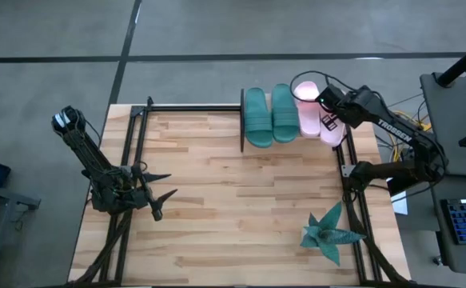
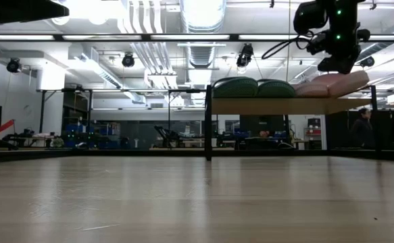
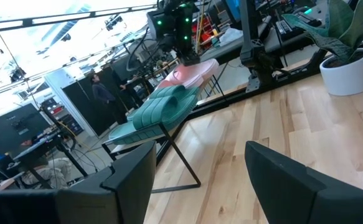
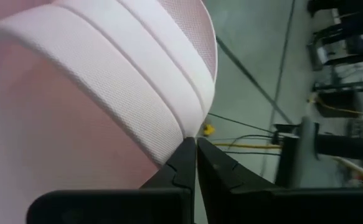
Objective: Pick and place slides into the shelf
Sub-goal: Adjust the right pink slipper
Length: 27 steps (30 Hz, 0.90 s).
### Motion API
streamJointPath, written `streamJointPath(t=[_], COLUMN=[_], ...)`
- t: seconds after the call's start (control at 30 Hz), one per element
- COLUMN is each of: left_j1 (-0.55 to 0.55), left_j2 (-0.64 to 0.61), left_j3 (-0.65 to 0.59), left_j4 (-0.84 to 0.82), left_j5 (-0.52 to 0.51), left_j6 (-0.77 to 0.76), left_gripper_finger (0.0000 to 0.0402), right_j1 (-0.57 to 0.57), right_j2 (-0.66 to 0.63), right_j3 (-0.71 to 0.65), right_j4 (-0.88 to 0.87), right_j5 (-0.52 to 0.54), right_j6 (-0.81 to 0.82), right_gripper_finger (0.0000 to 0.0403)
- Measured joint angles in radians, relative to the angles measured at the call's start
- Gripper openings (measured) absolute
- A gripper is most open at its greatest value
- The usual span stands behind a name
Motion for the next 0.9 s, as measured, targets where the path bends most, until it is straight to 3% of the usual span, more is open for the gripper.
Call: streamJointPath(t=[0.2,0.57,0.73,0.9], left_j1=[0.0,0.0,0.0,0.0], left_j2=[0.0,0.0,0.0,0.0], left_j3=[0.0,0.0,0.0,0.0], left_j4=[-0.001,-0.017,-0.017,-0.017], left_j5=[0.0,0.0,0.0,0.0], left_j6=[0.0,0.001,0.0,0.0], left_gripper_finger=[0.0231,0.0231,0.0231,0.0231], right_j1=[-0.006,-0.009,-0.038,-0.048], right_j2=[-0.02,-0.023,-0.03,-0.02], right_j3=[-0.02,-0.029,-0.045,-0.053], right_j4=[0.108,0.104,0.178,0.197], right_j5=[-0.1,-0.115,-0.285,-0.276], right_j6=[-0.053,-0.093,-0.141,-0.154], right_gripper_finger=[0.0008,0.0008,0.0008,0.0008])
